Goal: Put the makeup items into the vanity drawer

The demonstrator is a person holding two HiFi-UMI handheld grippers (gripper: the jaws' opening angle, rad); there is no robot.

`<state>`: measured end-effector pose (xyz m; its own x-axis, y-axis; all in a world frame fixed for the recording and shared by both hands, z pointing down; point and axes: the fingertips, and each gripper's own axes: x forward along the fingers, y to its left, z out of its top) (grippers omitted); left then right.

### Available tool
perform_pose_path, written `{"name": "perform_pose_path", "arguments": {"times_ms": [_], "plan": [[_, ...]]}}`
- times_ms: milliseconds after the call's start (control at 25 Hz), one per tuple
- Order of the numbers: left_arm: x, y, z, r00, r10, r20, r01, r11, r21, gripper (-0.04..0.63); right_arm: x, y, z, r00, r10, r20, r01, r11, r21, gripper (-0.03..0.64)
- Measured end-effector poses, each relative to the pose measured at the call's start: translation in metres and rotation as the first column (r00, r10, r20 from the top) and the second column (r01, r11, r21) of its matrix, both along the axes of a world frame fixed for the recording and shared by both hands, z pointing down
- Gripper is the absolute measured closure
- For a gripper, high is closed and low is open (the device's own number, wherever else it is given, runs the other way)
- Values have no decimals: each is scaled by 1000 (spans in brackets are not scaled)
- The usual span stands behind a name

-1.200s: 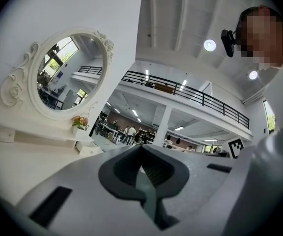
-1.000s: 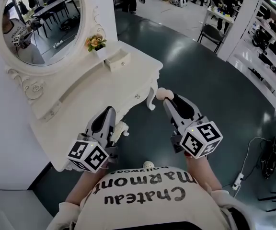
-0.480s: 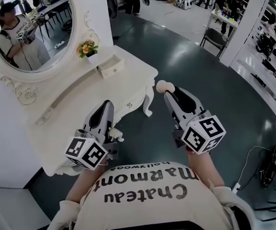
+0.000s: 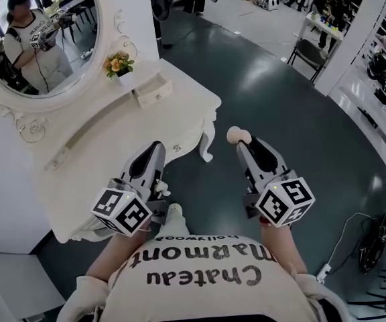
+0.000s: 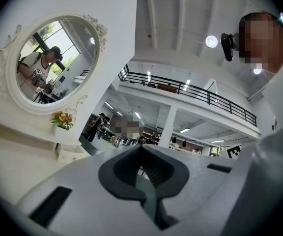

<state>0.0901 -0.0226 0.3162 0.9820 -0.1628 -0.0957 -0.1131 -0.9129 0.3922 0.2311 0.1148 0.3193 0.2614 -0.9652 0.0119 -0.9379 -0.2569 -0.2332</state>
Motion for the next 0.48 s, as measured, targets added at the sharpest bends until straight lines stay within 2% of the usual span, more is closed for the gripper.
{"name": "perform_pose_path", "arguments": {"times_ms": [280,480], "plan": [[28,-12,-1,999,41,1,-41,999,30,586,24,-11,4,999,37,4,-37,999,7,486],[50,-42,-2,999,40,-20,-40,999,11,586,35,-41,4,1000,19,-8,-19,999,-25,486]]}}
